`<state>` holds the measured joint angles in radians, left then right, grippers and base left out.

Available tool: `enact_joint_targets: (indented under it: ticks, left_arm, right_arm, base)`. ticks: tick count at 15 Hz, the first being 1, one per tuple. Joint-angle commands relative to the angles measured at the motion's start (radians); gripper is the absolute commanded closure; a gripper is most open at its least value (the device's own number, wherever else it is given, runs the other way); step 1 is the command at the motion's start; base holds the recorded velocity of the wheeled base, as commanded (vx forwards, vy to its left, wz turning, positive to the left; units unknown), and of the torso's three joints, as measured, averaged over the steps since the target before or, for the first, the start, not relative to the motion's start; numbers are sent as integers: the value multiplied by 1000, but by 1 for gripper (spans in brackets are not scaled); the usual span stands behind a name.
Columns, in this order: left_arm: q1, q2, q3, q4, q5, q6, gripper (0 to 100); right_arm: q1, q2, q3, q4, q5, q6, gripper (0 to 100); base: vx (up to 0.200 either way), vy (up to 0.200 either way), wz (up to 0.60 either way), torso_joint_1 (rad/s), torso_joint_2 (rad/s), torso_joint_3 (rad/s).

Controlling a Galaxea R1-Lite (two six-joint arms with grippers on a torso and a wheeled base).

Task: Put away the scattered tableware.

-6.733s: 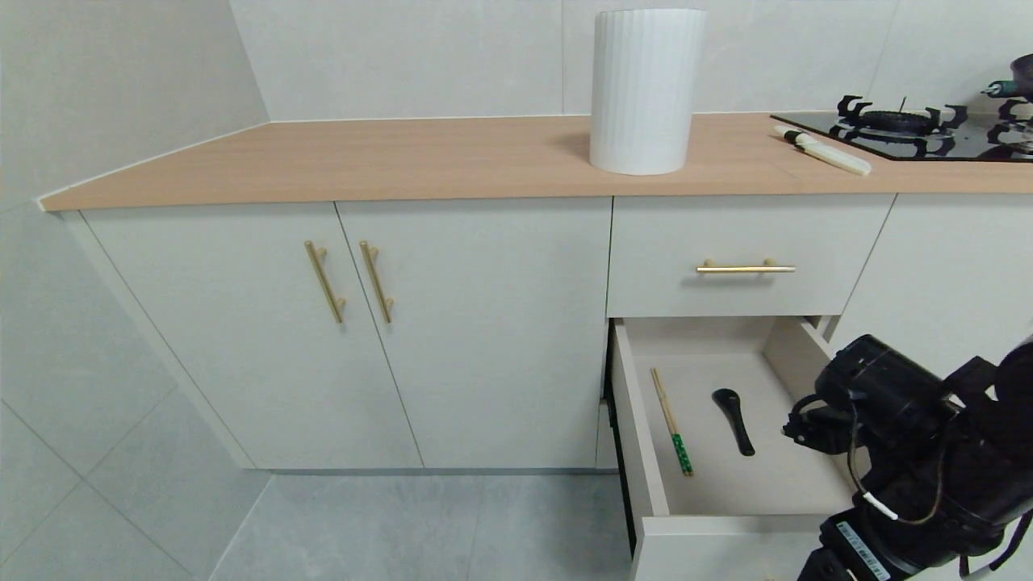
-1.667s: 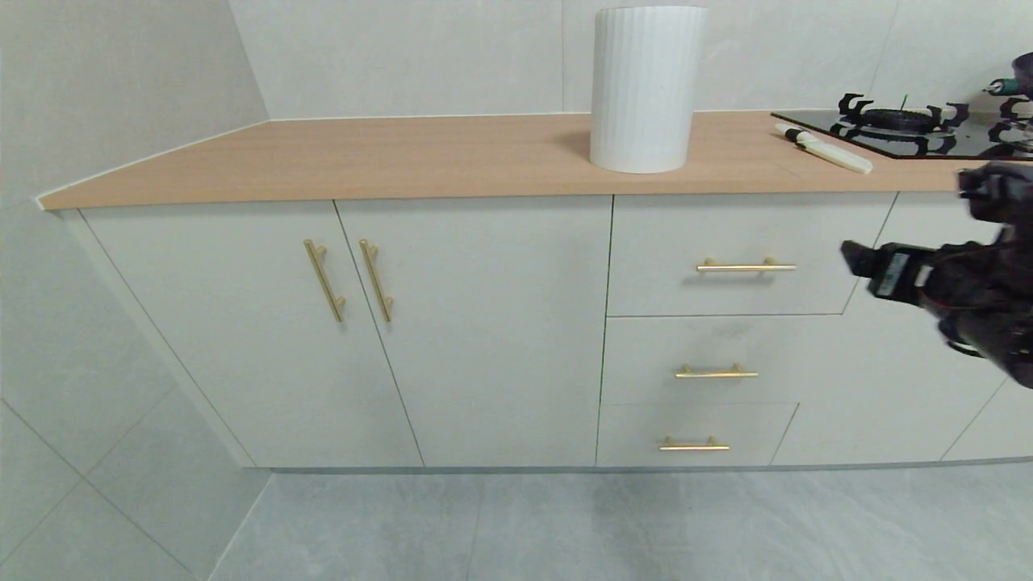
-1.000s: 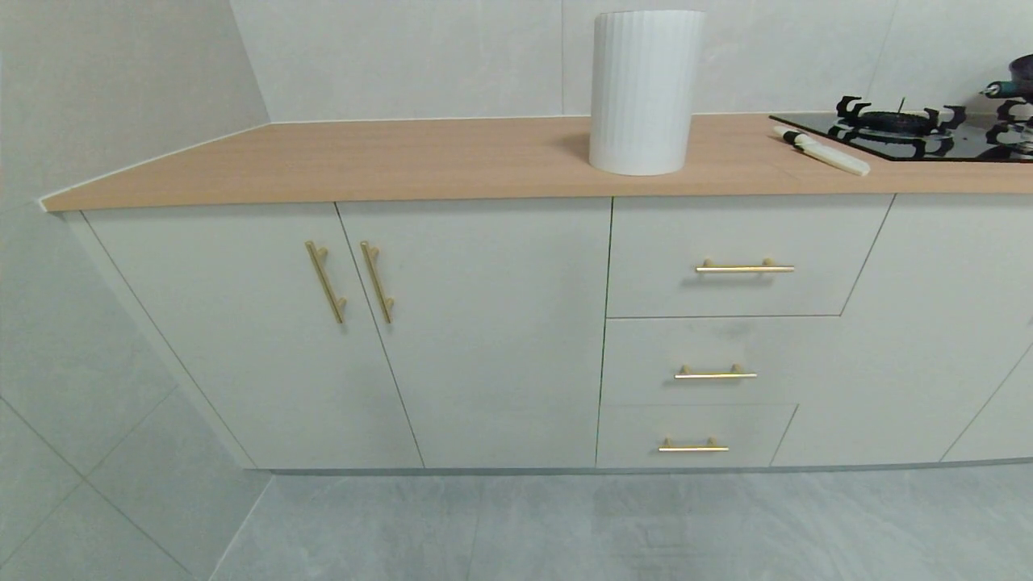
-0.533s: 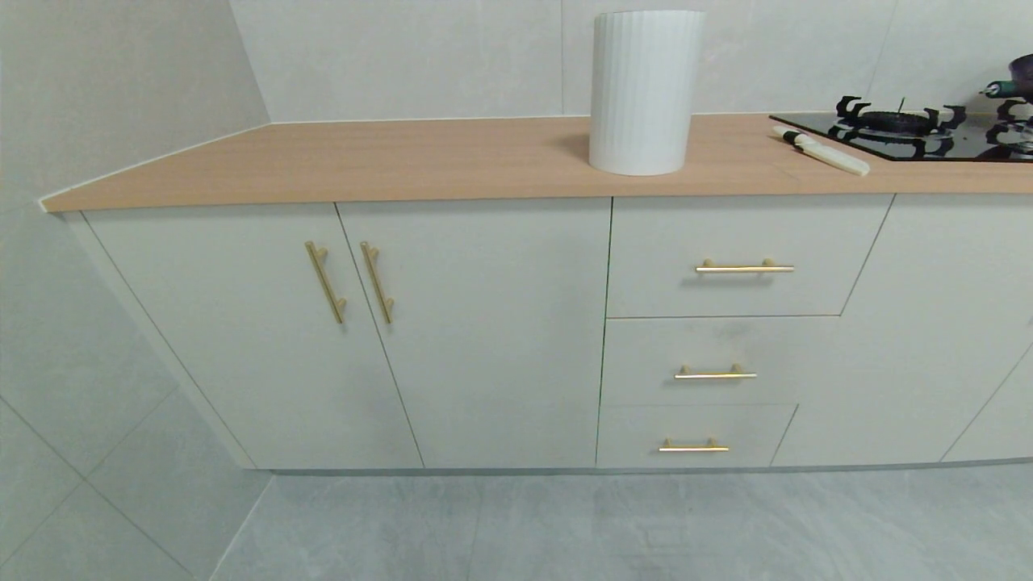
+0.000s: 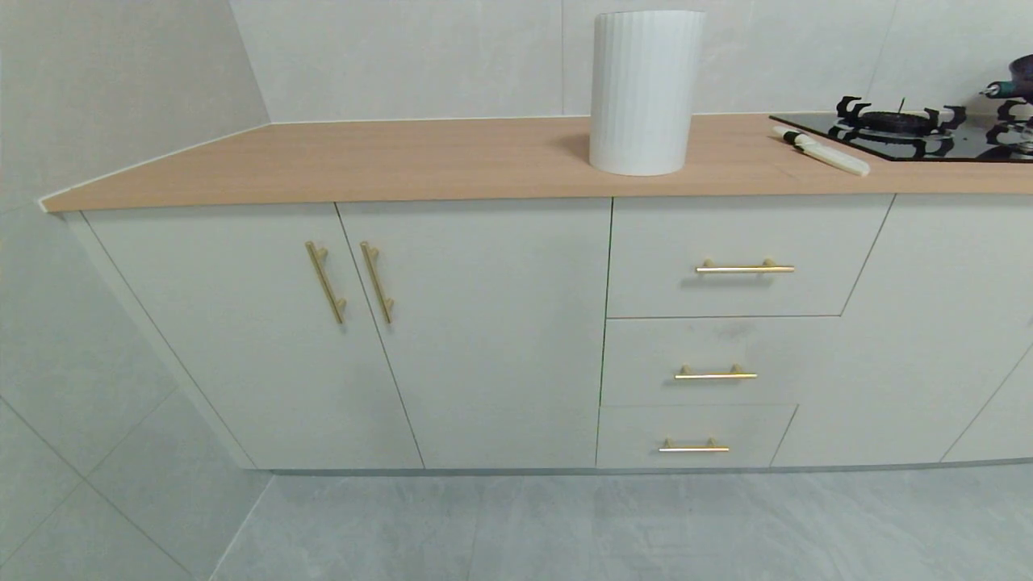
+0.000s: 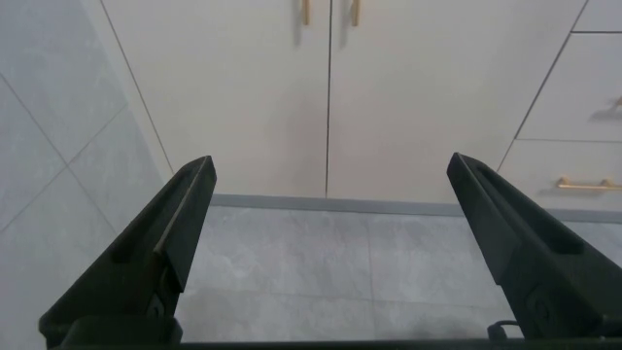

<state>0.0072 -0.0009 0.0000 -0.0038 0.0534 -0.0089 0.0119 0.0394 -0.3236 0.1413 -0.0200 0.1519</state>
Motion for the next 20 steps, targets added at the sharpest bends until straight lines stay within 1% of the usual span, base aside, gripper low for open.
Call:
enact_joint_targets:
  ticks: [1, 2, 3, 4, 5, 7, 12, 13, 16, 18, 20]
  left_arm:
    - [0, 1, 0, -1, 0, 0, 0]
    - [0, 1, 0, -1, 0, 0, 0]
    - [0, 1, 0, -1, 0, 0, 0]
    - [0, 1, 0, -1, 0, 0, 0]
    - [0, 1, 0, -1, 0, 0, 0]
    - [0, 1, 0, -1, 0, 0, 0]
    - [0, 1, 0, -1, 0, 0, 0]
    - [0, 1, 0, -1, 0, 0, 0]
    - [0, 1, 0, -1, 0, 1, 0]
    - [0, 1, 0, -1, 0, 0, 0]
    - [0, 1, 0, -1, 0, 6, 0]
  right_arm:
    - [-17, -39, 6, 0, -35, -9, 0]
    - [-17, -39, 26, 0, -41, -9, 0]
    - [-17, -39, 100, -6, -41, -20, 0]
    - [-17, -39, 169, -40, -41, -57, 0]
    - [-17, -39, 261, -115, -47, -120, 0]
    - [-17, -39, 324, -192, -51, -164, 0]
    - [-17, -39, 322, -189, -46, -138, 0]
    - [-17, -38, 317, -115, -26, -127, 0]
    - [-17, -38, 321, -137, 43, -153, 0]
    - [-17, -39, 321, -137, 43, -153, 0]
    - [-17, -39, 321, -137, 43, -152, 0]
  base:
    - [0, 0, 0, 0, 0, 0]
    - [0, 0, 0, 0, 0, 0]
    - [0, 0, 0, 0, 0, 0]
    - [0, 0, 0, 0, 0, 0]
    - [0, 0, 0, 0, 0, 0]
    - [0, 0, 0, 0, 0, 0]
    - [0, 0, 0, 0, 0, 0]
    - [0, 0, 0, 0, 0, 0]
    - [0, 0, 0, 0, 0, 0]
    - [0, 0, 0, 0, 0, 0]
    - [0, 0, 0, 0, 0, 0]
